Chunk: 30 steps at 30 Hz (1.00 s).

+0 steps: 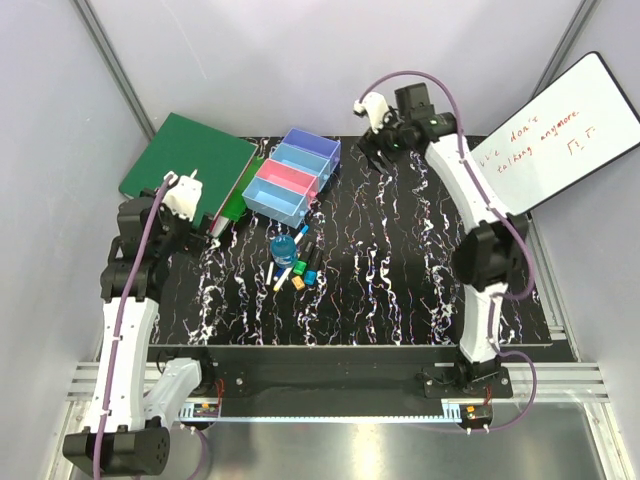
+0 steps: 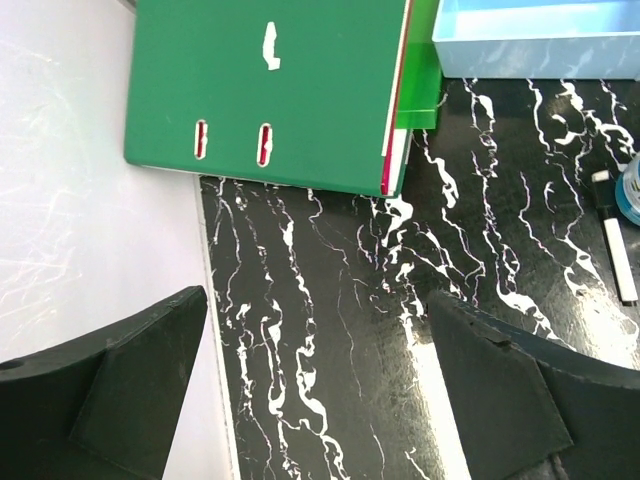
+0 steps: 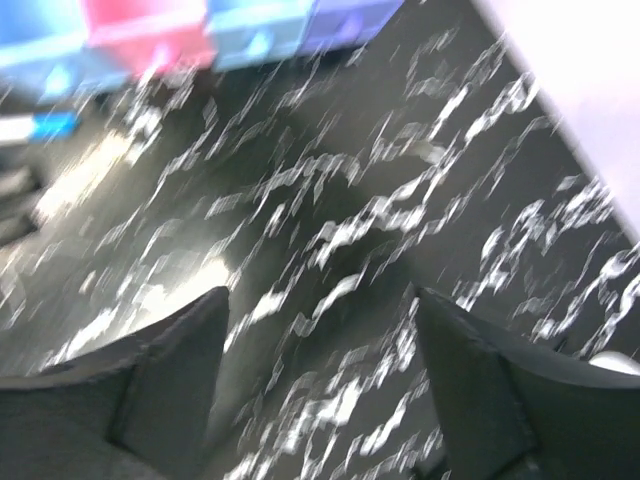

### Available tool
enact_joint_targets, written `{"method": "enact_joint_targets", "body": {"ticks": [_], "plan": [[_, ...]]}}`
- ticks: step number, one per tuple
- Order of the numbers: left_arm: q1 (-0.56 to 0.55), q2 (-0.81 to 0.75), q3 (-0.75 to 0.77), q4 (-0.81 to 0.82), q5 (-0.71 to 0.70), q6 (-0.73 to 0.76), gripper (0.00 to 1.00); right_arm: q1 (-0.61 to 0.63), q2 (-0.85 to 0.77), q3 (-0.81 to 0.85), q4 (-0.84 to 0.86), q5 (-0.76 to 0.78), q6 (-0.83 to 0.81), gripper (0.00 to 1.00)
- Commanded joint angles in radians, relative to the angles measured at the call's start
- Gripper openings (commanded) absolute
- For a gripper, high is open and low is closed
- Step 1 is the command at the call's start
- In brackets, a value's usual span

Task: Sort the stationery into containers
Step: Move the storage box to the center of the board.

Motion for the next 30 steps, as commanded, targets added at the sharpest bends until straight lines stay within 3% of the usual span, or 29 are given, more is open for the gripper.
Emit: {"method": "enact_joint_targets", "body": {"ticks": [1,9,16,24,30], "plan": [[0.001,0.019,-0.002,0.036,0.041,0.02,0.99,0.047,0.181,0.201,0.093,0.04,0.054,0.79],[-0.004,0.025,-0.011,0.031,0.08,0.014,0.99,0.175,0.509,0.563,0.148,0.083,0.063,0.74],[-0.004,-0.001,-0.036,0.031,0.124,0.026,0.99,0.248,0.605,0.557,0.363,0.135,0.037,0.69],[-0.005,-0.012,-0.031,0.031,0.133,0.023,0.99,0.281,0.676,0.571,0.407,0.13,0.04,0.67],[-0.004,-0.045,-0.026,0.028,0.152,0.021,0.99,0.281,0.719,0.584,0.447,0.184,0.043,0.59]]}}
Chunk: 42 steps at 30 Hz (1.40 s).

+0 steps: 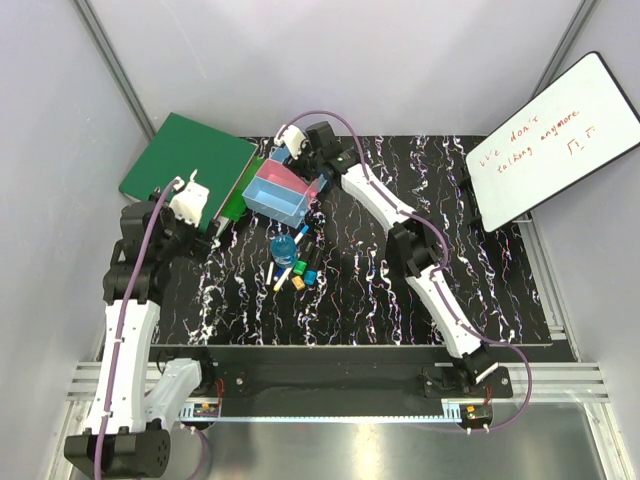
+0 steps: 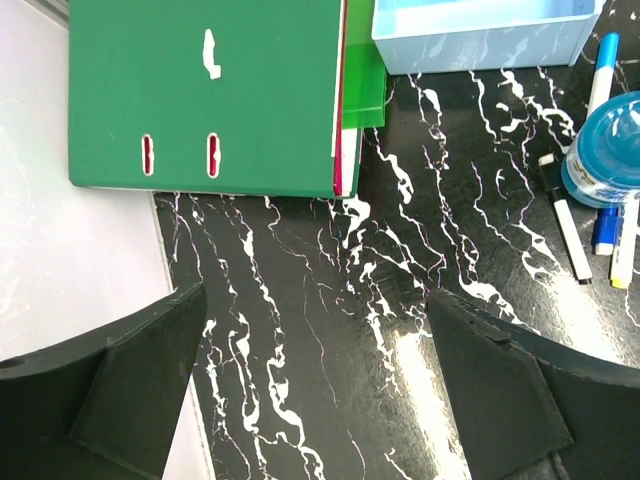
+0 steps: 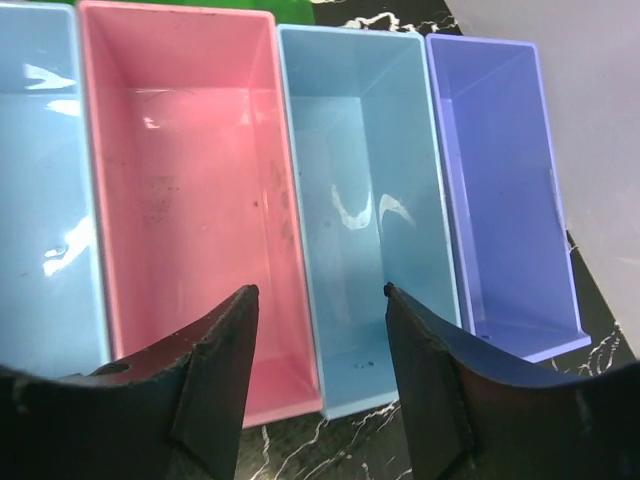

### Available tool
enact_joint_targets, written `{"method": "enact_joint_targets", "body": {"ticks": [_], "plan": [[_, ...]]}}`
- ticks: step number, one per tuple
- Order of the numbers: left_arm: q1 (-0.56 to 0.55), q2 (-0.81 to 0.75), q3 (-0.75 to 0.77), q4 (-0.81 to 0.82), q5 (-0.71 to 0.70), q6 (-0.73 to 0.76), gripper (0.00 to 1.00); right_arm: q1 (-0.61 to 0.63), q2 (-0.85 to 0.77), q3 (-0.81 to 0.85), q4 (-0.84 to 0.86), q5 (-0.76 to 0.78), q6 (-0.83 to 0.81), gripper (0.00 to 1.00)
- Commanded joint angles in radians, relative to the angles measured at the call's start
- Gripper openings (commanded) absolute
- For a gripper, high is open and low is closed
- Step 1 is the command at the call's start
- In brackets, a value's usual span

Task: Sort the stationery into containers
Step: Move the storage box to the center of the board.

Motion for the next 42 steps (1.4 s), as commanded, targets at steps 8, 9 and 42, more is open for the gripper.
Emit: {"method": "enact_joint_targets", "body": {"ticks": [8,9,42], "plan": [[-0.004,-0.068,0.011,0.031,0.057,0.003,0.99,0.002,0.068,0.045,0.102,0.09,0.011,0.5],[-0.003,-0.069,0.009,0.031,0.061,0.003,0.99,0.0,0.073,0.045,0.106,0.101,0.021,0.48],[-0.006,-0.072,0.051,0.032,0.152,0.02,0.99,-0.024,-0.298,-0.409,-0.043,0.409,0.739,0.0]]}}
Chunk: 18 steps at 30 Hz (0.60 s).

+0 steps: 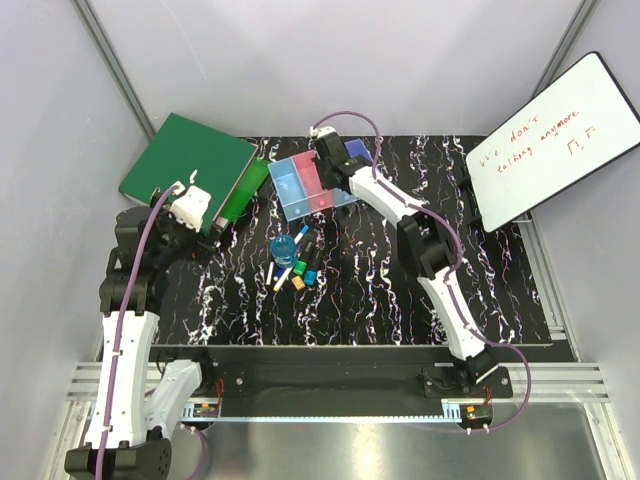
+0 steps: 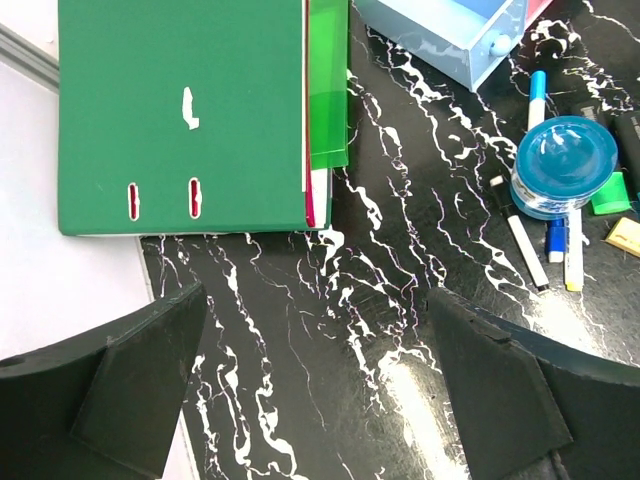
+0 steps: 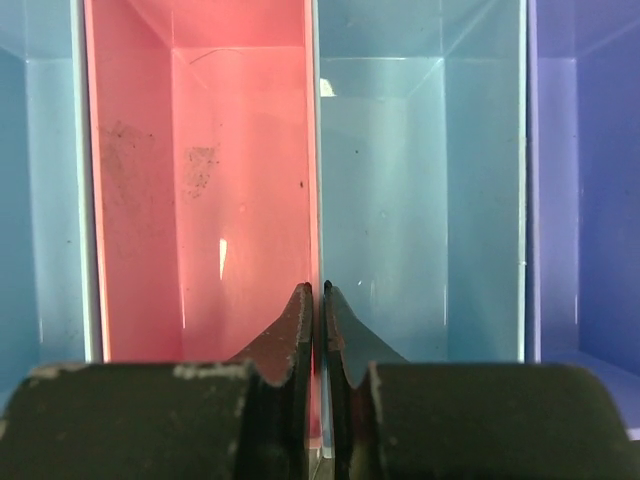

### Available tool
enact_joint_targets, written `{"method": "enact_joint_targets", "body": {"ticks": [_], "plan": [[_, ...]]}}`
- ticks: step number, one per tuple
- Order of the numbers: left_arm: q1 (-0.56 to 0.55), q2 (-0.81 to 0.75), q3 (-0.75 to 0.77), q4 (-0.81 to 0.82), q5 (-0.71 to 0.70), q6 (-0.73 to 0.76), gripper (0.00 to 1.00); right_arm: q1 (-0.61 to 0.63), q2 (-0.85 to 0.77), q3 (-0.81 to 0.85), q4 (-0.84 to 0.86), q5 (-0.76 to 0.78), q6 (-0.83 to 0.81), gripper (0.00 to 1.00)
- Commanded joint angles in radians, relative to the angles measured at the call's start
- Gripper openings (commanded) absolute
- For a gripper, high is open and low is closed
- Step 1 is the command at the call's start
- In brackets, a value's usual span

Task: Sort the stationery into containers
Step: Move the storage box to the center of the board.

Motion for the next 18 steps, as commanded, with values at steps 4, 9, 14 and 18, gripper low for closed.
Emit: {"method": "enact_joint_targets", "body": {"ticks": [4,9,14,18], "plan": [[-0.002,-0.01,0.056,0.032,0.053,0.009,0.99,-0.012,-0.166,-0.119,-0.109,0.049,0.18,0.0],[-0.002,-0.004,0.07,0.032,0.069,0.01,0.99,-0.009,-0.238,-0.215,-0.129,0.018,0.221,0.0],[-0.004,-0.001,0.082,0.032,0.075,0.009,0.99,-0.004,-0.275,-0.282,-0.132,-0.004,0.243,0.0],[-0.002,0.001,0.085,0.032,0.079,0.007,0.99,0.002,-0.298,-0.296,-0.138,-0.007,0.276,0.0]]}}
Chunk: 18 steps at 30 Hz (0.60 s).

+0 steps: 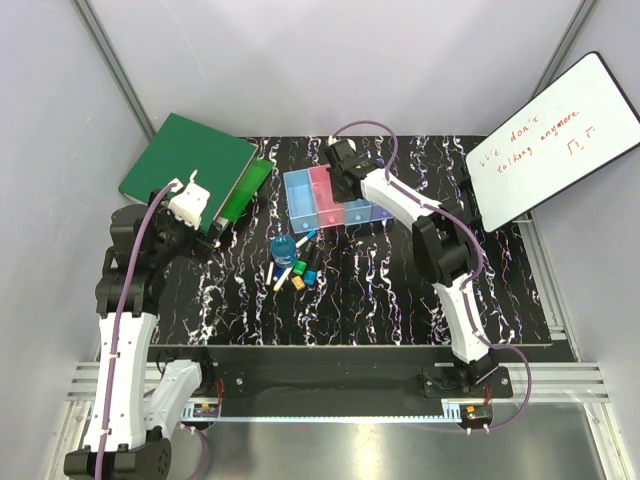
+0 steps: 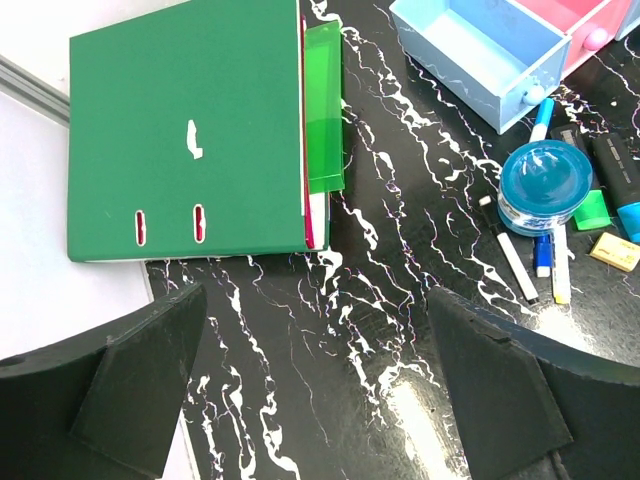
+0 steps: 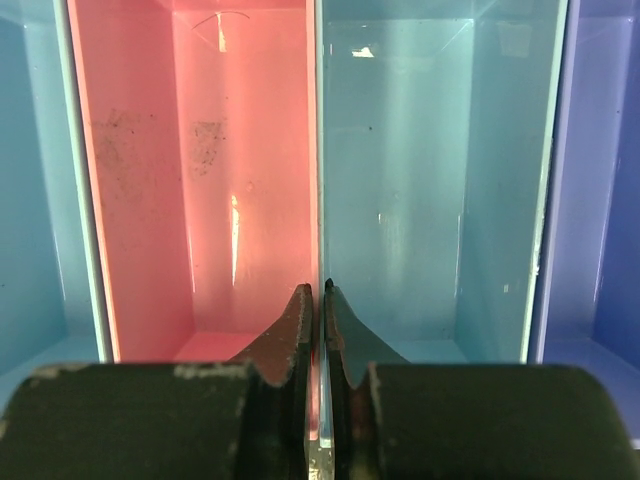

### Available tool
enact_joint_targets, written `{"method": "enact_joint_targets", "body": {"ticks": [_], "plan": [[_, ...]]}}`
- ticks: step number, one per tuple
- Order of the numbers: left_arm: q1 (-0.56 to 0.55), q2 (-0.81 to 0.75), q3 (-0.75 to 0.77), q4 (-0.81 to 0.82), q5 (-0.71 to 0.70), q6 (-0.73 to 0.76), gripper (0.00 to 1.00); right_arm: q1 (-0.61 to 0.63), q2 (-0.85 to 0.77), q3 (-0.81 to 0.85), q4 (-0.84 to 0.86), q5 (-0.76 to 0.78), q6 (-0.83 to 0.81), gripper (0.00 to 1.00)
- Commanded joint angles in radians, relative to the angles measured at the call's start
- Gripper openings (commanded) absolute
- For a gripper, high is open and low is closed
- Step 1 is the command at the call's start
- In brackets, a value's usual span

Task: Sort the stationery into containers
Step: Move the storage box to the center of the board.

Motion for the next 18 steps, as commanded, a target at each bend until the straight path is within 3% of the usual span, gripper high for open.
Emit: {"method": "enact_joint_targets", "body": {"ticks": [1,18], "plan": [[-0.002,-0.002,0.047,0.031,0.039,0.005,0.99,0.011,-0.085,-0.013,-0.028,-0.02,0.075,0.0],[-0.002,-0.007,0.05,0.031,0.062,0.005,0.99,0.059,-0.082,-0.01,-0.088,-0.072,0.255,0.0]]}}
